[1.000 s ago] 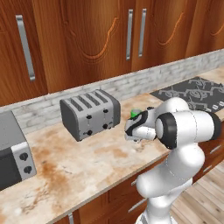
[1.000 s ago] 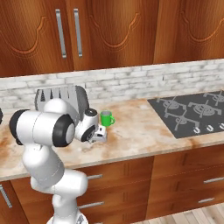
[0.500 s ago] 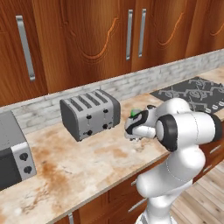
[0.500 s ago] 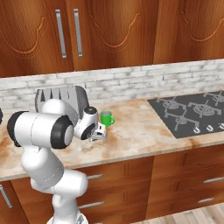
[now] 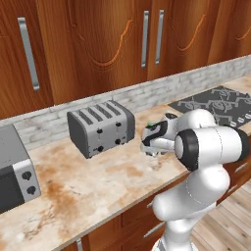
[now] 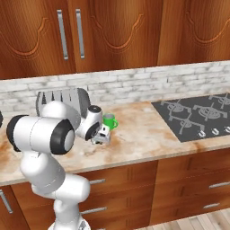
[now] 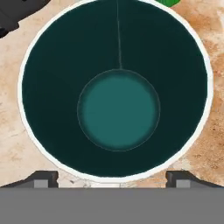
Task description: Clear the mugs and bowl far away from the sink.
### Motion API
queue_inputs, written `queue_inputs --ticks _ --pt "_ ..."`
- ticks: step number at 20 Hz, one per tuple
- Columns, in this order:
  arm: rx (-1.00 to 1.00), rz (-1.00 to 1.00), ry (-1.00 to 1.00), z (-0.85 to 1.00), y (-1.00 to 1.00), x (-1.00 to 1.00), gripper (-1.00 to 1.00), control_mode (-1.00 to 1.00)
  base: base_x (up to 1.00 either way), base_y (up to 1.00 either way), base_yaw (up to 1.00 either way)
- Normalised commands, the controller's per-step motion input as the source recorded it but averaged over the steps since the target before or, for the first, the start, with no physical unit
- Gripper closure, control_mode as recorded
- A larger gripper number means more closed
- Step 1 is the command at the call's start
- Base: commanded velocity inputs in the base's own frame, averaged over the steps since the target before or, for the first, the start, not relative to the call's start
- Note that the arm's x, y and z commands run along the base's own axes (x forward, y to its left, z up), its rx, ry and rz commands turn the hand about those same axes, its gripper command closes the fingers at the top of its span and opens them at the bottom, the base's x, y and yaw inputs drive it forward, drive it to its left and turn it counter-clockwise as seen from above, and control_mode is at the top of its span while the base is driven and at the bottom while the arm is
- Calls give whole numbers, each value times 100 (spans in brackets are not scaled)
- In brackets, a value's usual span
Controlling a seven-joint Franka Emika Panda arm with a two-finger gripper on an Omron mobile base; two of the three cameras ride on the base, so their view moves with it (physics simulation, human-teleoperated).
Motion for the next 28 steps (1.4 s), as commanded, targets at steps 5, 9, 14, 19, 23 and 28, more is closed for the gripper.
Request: queue_inputs --ticks 5,9,14,19,23,28 --pt "6 -10 1 51 -10 -50 -100 -100 0 0 0" --pt "8 0 -2 72 -17 -73 -100 -100 0 0 0" --pt "3 0 0 92 -3 -65 -100 -100 0 0 0" --pt "0 3 -11 78 -2 -86 -100 -100 0 0 0" --pt "0 6 -9 65 -11 -81 -100 -100 0 0 0" --pt "-8 2 1 64 -10 -66 -100 -100 0 0 0"
